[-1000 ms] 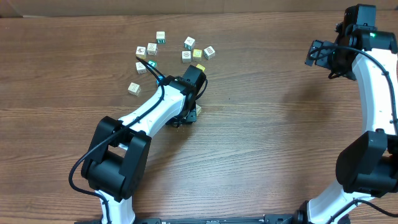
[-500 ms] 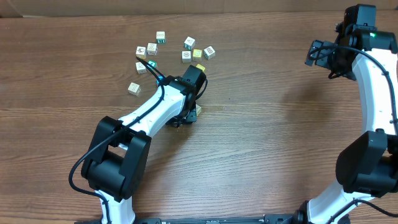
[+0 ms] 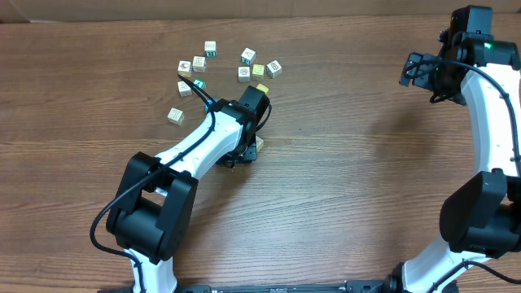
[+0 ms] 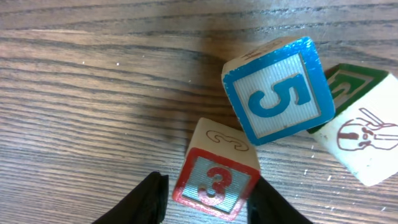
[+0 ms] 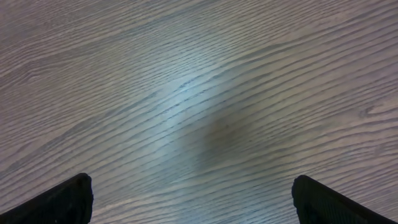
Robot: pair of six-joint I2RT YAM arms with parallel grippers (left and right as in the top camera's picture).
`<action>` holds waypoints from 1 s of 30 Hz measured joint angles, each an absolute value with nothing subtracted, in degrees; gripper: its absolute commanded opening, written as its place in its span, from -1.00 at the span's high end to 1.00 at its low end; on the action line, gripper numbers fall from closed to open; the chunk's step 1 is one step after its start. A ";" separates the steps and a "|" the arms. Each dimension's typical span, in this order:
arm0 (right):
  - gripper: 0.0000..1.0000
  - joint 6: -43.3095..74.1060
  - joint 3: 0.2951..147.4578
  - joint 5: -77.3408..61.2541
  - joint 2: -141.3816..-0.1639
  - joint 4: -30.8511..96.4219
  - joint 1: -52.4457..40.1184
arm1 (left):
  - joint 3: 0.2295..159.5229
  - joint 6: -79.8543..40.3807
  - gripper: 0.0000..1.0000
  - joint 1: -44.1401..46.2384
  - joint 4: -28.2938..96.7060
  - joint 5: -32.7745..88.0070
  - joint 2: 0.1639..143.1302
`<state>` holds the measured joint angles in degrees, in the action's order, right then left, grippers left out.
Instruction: Form a circle
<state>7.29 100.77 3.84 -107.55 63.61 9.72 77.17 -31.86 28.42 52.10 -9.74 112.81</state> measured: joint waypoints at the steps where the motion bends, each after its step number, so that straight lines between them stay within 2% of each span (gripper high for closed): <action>1: -1.00 7.31 100.77 3.84 -107.55 63.59 9.72 | 77.17 -31.86 0.28 28.42 52.07 -9.74 112.81; 7: -1.00 7.29 100.77 3.81 -107.55 63.61 9.72 | 77.17 -31.86 0.34 28.42 52.05 -9.74 112.81; 30: -1.00 7.31 100.77 3.81 -107.55 63.61 9.72 | 77.17 -31.86 0.31 28.42 51.83 -9.74 112.81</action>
<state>7.31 100.77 3.81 -107.55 63.61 9.72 77.17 -31.86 28.42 51.83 -9.74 112.81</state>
